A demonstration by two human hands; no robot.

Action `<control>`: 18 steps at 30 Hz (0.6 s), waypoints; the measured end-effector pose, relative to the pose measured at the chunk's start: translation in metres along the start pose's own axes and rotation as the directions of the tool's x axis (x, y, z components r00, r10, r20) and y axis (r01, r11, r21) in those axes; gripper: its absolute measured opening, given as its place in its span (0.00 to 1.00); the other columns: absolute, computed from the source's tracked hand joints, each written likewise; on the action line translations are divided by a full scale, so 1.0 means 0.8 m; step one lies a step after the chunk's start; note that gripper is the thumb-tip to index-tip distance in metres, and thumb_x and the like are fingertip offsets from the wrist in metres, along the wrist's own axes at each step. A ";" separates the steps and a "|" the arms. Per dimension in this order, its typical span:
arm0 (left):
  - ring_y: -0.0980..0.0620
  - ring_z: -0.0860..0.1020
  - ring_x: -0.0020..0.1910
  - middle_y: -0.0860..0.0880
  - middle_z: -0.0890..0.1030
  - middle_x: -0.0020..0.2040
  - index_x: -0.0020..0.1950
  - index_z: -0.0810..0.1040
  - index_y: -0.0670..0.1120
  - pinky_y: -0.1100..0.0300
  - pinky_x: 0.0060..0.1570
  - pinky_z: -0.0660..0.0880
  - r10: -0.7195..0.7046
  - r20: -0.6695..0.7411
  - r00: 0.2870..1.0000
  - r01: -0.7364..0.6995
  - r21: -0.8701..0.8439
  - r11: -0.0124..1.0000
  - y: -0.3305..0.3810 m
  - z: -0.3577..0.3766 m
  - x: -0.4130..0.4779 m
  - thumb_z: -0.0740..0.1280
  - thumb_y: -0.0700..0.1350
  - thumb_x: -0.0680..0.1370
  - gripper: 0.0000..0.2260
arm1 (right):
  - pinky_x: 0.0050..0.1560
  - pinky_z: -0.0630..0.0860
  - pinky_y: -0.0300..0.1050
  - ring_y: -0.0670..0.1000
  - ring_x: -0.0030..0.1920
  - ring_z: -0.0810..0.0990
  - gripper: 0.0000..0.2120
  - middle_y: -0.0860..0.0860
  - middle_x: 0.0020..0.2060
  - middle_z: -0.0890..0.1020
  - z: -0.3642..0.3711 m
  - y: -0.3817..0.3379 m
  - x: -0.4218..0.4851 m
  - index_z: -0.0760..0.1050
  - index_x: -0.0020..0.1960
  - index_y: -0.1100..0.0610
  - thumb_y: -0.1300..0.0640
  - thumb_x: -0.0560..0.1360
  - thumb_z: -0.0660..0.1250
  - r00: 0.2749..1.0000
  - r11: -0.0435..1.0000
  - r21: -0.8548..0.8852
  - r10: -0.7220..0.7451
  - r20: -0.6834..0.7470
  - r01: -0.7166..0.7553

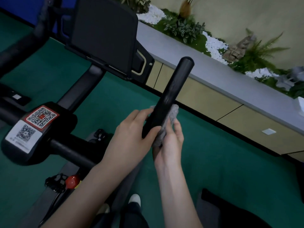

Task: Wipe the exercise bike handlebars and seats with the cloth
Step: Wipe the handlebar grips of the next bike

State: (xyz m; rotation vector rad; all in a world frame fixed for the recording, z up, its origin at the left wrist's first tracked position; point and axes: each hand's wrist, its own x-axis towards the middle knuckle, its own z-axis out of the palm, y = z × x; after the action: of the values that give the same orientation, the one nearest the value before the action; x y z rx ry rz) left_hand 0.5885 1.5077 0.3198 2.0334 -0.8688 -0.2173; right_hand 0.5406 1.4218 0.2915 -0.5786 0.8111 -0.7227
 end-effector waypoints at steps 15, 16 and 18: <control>0.61 0.74 0.52 0.56 0.73 0.53 0.66 0.74 0.51 0.66 0.54 0.69 -0.030 -0.005 1.000 0.030 0.033 0.999 0.005 -0.001 -0.002 0.68 0.50 0.76 0.18 | 0.41 0.82 0.44 0.52 0.43 0.84 0.10 0.58 0.44 0.85 -0.010 -0.020 0.010 0.76 0.55 0.62 0.67 0.80 0.57 0.975 0.987 -0.073 0.154 0.157 -0.144; 0.61 0.74 0.52 0.56 0.74 0.53 0.66 0.74 0.51 0.66 0.54 0.69 -0.033 -0.001 0.999 0.033 0.036 0.999 0.006 -0.001 -0.003 0.68 0.50 0.76 0.18 | 0.45 0.82 0.46 0.53 0.44 0.84 0.10 0.58 0.46 0.84 -0.007 -0.020 0.011 0.76 0.56 0.62 0.67 0.80 0.58 0.984 0.993 -0.057 0.111 0.136 -0.105; 0.60 0.74 0.52 0.55 0.74 0.52 0.66 0.74 0.51 0.66 0.53 0.69 -0.035 0.005 0.999 0.034 0.042 0.999 0.007 -0.002 -0.002 0.68 0.51 0.76 0.18 | 0.55 0.79 0.48 0.53 0.49 0.82 0.10 0.58 0.50 0.83 0.001 -0.024 0.017 0.76 0.57 0.62 0.66 0.79 0.60 0.996 0.999 -0.017 -0.029 0.086 0.030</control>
State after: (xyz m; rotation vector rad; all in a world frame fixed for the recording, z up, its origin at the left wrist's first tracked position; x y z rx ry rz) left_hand 0.5849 1.5080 0.3245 2.0886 -0.8487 -0.2262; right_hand 0.5412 1.3997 0.2998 -0.6352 0.7317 -0.7135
